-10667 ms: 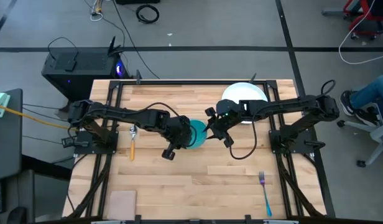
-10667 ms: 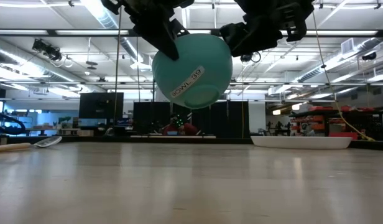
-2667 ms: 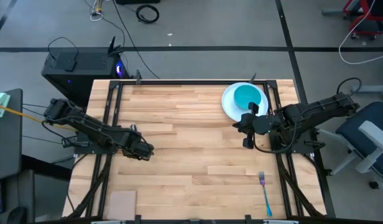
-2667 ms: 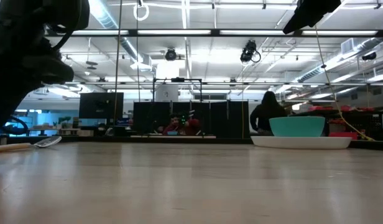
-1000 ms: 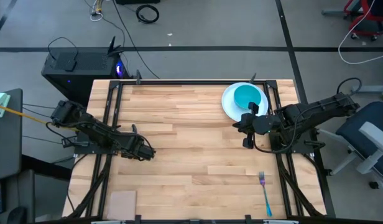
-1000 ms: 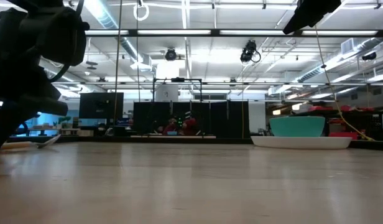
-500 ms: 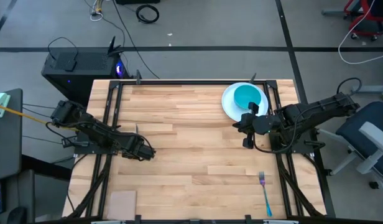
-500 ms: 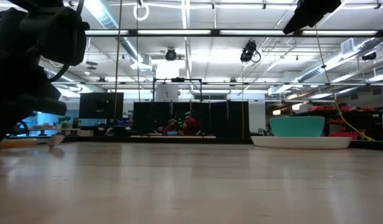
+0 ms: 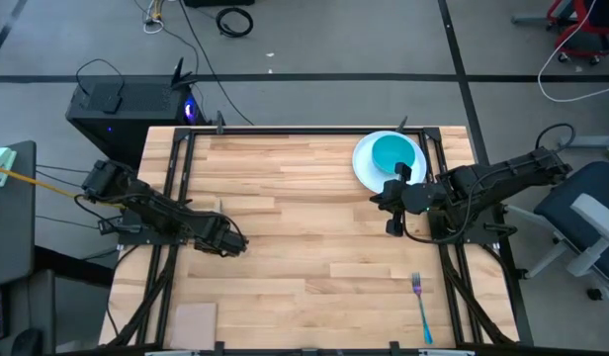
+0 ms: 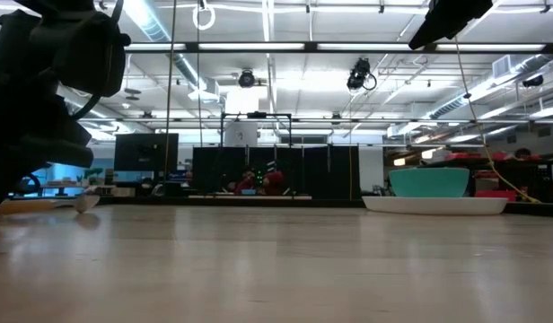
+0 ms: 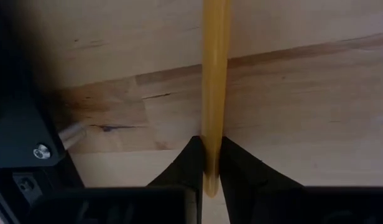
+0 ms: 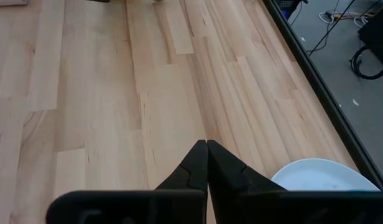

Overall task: Set table place
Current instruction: Put the yellow spoon into the green bowl

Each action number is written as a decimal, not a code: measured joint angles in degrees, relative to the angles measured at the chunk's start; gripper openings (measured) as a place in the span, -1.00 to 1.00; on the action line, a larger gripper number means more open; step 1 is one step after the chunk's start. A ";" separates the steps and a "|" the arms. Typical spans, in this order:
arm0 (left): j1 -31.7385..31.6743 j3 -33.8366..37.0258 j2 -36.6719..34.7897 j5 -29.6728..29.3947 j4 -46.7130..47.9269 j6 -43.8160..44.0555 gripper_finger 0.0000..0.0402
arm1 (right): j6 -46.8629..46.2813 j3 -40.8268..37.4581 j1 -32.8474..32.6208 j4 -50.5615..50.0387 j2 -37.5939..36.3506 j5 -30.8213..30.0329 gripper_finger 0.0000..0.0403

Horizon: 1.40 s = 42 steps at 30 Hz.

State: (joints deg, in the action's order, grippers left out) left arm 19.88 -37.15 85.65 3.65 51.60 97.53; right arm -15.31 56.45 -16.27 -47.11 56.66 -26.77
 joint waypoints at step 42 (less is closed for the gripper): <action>-8.82 -24.35 -0.18 -12.91 4.00 -36.24 -0.80 | 11.18 -3.84 0.02 2.56 0.02 5.26 -0.31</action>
State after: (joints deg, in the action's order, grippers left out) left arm 11.06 -61.50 85.47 -9.26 55.60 61.29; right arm -4.13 52.61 -16.26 -44.55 56.69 -21.51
